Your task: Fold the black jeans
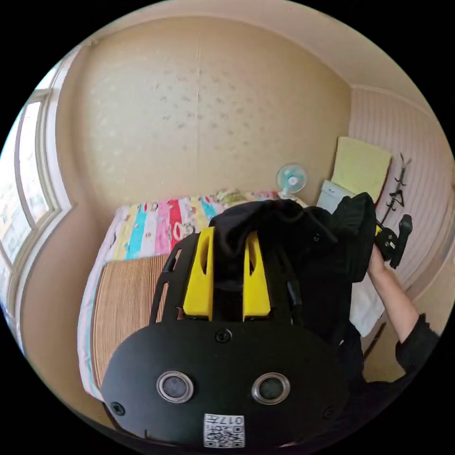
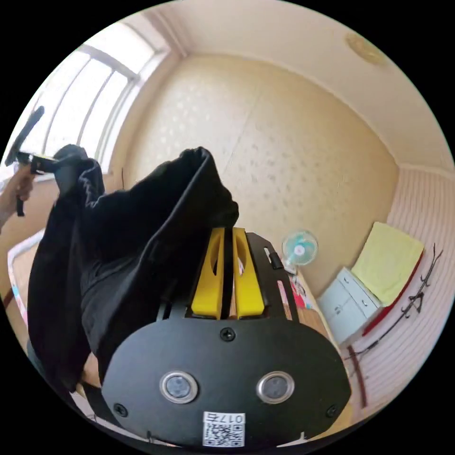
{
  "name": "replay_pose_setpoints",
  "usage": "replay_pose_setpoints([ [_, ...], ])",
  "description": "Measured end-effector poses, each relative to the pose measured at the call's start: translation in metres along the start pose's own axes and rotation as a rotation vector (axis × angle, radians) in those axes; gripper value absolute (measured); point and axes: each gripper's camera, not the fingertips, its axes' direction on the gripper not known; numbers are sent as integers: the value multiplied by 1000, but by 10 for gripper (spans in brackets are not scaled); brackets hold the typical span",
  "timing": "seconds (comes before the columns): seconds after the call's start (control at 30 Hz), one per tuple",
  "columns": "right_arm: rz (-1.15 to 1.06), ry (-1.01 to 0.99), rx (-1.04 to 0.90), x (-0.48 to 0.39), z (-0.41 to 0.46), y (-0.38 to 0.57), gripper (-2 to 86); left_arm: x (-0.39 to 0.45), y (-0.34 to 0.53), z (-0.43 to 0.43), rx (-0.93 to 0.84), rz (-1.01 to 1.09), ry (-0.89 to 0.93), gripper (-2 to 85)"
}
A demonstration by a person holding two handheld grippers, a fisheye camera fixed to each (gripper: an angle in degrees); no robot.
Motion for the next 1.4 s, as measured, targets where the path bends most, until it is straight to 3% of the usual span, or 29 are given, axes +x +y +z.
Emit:
replay_pose_setpoints([
  [0.13,8,-291,4,-27,42,77,7,-46,90,77,-43,27,61,121],
  [0.27,57,-630,-180,-63,71,187,5,-100,222,138,-211,-22,221,112],
  [0.43,-37,-969,-278,-105,38,295,10,-152,359,86,-100,-89,346,113],
  [0.57,-54,-1120,-321,-113,6,337,22,-196,423,58,-225,-90,370,116],
  [0.67,-65,-1148,-295,-109,-11,345,32,-214,442,38,-250,-77,418,133],
  [0.77,-71,-1207,-389,-106,-3,341,51,-239,451,44,-308,-128,491,132],
  [0.97,-1,-1246,-475,-66,7,327,86,-254,444,46,-414,-20,453,137],
  [1.07,2,-1327,-446,-37,-2,324,89,-255,443,68,-544,35,574,129],
  [1.17,9,-1359,-393,-4,-20,317,81,-265,439,64,-534,45,559,104],
  [1.27,29,-1341,-454,33,-22,300,63,-283,435,47,-504,61,612,7],
  [1.4,233,-1622,-303,139,-28,251,36,-316,412,-6,-243,45,804,-6],
])
